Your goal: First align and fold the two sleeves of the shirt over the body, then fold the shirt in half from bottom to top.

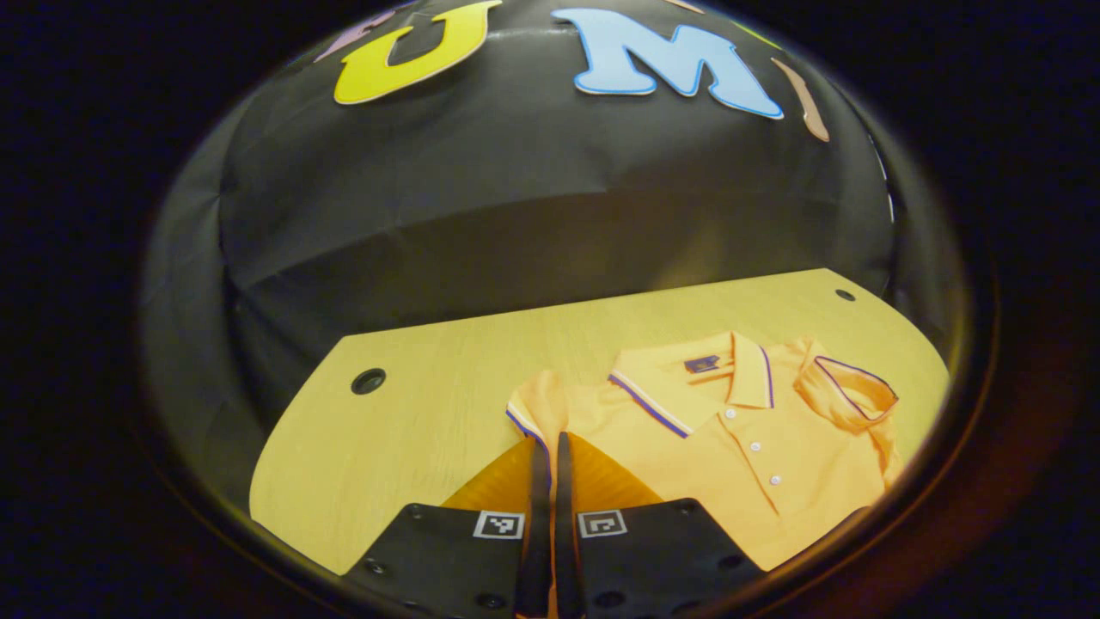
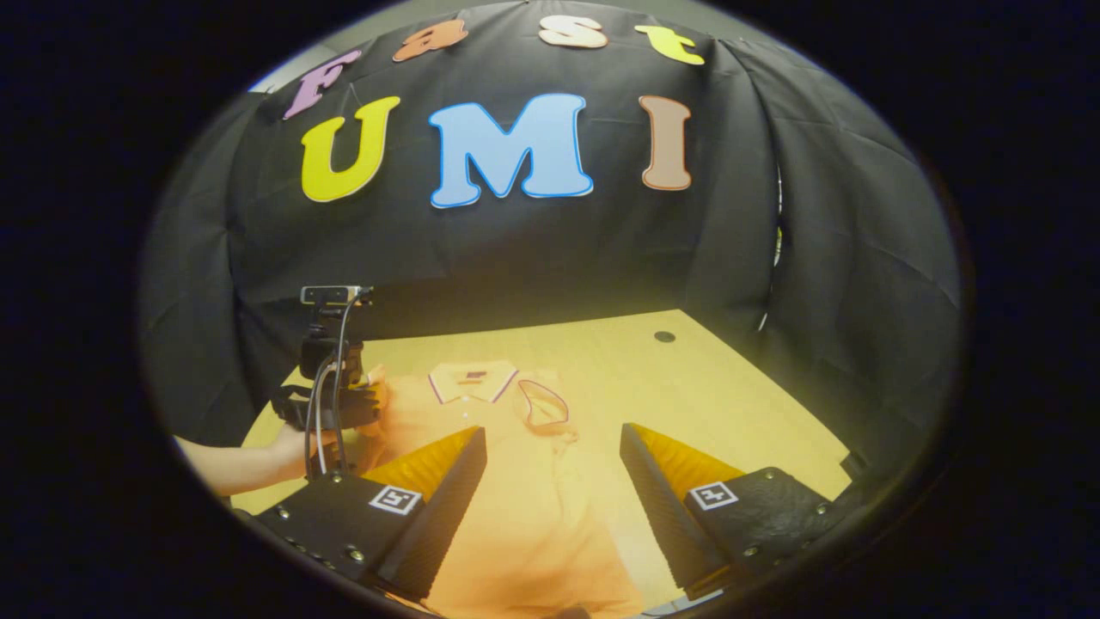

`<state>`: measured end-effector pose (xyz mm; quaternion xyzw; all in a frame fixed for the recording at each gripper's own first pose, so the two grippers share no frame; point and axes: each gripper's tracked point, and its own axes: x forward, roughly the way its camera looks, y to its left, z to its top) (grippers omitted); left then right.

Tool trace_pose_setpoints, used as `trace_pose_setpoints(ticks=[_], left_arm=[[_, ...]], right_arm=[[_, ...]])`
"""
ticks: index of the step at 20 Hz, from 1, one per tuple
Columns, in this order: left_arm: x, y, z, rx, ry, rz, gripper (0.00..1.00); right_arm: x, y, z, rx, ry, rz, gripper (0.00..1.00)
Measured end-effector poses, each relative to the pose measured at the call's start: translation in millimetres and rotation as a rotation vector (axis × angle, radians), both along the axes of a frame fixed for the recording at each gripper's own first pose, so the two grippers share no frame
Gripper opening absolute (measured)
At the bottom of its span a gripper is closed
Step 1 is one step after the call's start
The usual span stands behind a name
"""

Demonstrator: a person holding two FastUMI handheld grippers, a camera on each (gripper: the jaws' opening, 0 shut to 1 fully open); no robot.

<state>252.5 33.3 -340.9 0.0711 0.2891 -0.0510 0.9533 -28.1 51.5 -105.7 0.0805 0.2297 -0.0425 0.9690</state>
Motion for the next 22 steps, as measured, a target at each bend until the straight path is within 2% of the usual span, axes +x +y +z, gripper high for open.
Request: trace_pose_setpoints(ticks=[4,5,7,9,10,11,13,17,22], left_arm=[[-4.9,-14.9,-8.6,-0.004,0.033,-0.029,0.12],[-7.6,-19.0,-8.7,-0.016,0.045,-0.037,0.14],[-17.4,-28.5,-6.3,-0.048,0.068,-0.054,0.27],[-28.0,-28.4,1.4,-0.054,0.059,-0.047,0.5],[-35.4,-31.4,6.4,-0.069,0.054,-0.047,0.72],[-43.9,-34.4,10.8,-0.082,0.05,-0.047,0.8],[-64.6,-33.7,18.8,-0.091,0.046,-0.046,0.81],[-116.1,-29.3,35.4,-0.086,0.035,-0.036,0.96],[-201.9,-27.2,46.5,-0.091,0.039,-0.028,0.97]], right_arm=[[-8.1,2.8,-3.9,0.017,0.009,-0.012,0.98],[-9.5,0.6,-2.8,0.015,0.005,-0.011,0.94],[-12.4,-2.6,-4.8,0.014,0.005,-0.002,0.98],[-17.8,-4.8,-9.7,0.018,0.017,0.018,0.98],[-21.3,-5.1,-11.4,0.02,0.02,0.029,0.98],[-25.3,-7.3,-13.3,0.016,0.021,0.039,0.98],[-34.8,-13.3,-21.8,-0.004,0.029,0.058,0.98],[-54.3,-19.0,-47.0,0.006,0.061,0.103,0.98],[-90.5,-28.9,-87.1,0.006,0.129,0.152,0.98]])
